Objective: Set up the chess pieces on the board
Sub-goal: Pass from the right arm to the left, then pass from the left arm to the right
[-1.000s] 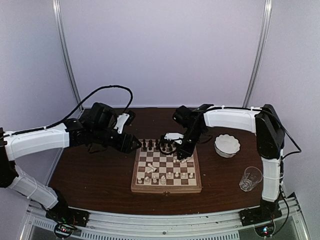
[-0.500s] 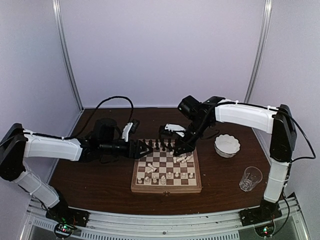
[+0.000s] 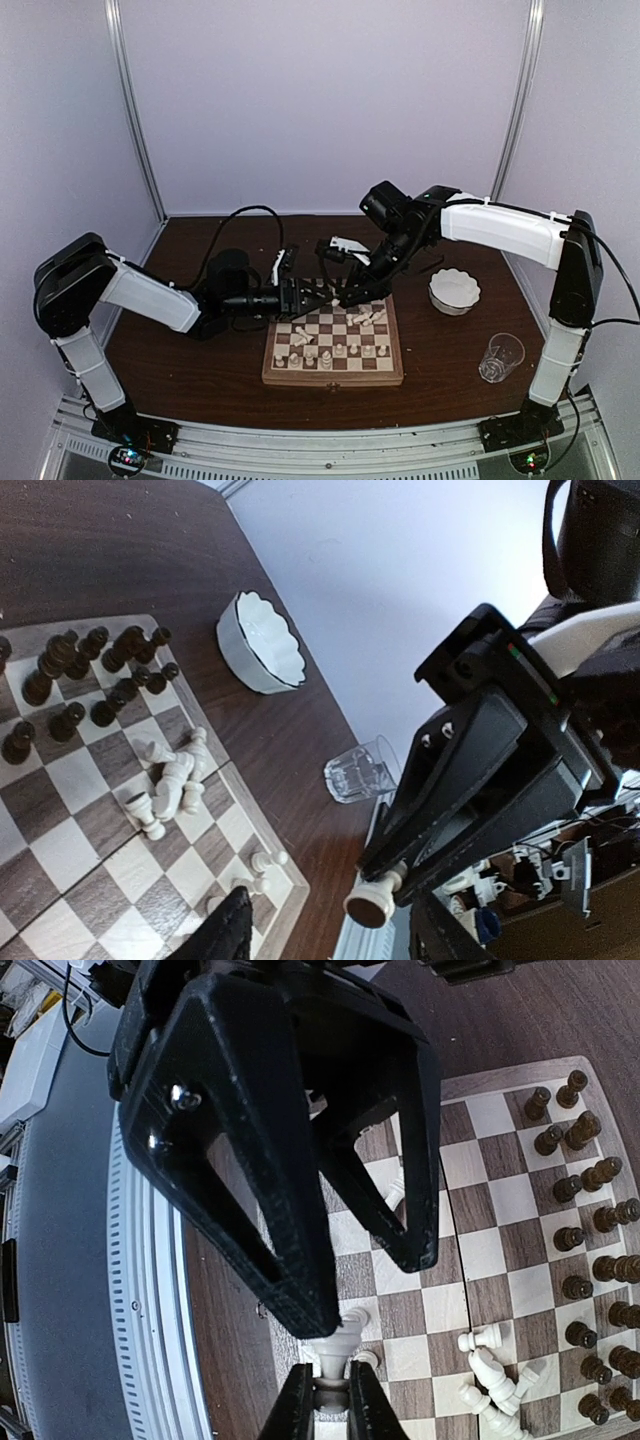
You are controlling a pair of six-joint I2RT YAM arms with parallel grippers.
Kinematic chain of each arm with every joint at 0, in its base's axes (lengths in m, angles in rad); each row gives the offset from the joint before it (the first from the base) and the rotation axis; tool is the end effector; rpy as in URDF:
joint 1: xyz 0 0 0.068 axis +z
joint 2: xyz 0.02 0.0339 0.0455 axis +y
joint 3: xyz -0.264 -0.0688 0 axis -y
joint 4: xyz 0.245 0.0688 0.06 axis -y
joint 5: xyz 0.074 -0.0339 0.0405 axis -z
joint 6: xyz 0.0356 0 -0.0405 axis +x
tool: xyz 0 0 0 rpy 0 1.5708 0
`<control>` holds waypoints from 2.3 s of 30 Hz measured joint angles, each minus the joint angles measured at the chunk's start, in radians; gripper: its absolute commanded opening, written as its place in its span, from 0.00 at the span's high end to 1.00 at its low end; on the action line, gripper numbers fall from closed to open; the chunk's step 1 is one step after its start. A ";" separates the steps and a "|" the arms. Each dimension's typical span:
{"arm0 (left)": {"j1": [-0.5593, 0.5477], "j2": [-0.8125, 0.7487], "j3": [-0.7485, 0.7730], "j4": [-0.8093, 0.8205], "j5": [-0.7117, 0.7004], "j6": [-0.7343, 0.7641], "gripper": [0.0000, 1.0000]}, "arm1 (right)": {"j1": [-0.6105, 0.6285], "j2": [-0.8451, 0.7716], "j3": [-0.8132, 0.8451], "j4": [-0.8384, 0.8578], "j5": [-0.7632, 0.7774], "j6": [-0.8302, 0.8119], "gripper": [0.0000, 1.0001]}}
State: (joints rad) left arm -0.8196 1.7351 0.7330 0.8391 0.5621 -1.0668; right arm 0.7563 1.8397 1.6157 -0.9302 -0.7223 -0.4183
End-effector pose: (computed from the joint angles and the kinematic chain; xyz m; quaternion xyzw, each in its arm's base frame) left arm 0.2239 -0.2676 0.1829 0.0878 0.7490 -0.6275 0.1940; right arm 0.2625 0.2800 0.2800 -0.5680 0.7214 0.3733 0.1325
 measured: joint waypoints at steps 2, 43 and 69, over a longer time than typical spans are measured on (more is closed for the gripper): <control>-0.006 0.017 0.003 0.040 0.014 -0.035 0.50 | 0.000 -0.001 0.000 0.002 -0.005 0.000 0.91; -0.029 0.139 0.044 0.369 0.057 -0.300 0.91 | -0.057 -0.108 -0.048 0.057 -0.039 0.053 0.60; -0.034 0.135 0.087 0.477 -0.018 -0.375 0.91 | -0.098 -0.212 -0.192 0.300 -0.246 0.262 0.68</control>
State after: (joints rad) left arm -0.8532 1.8698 0.8196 1.3163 0.5446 -1.4418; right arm 0.6579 1.6279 1.4235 -0.6300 -0.9684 -0.1558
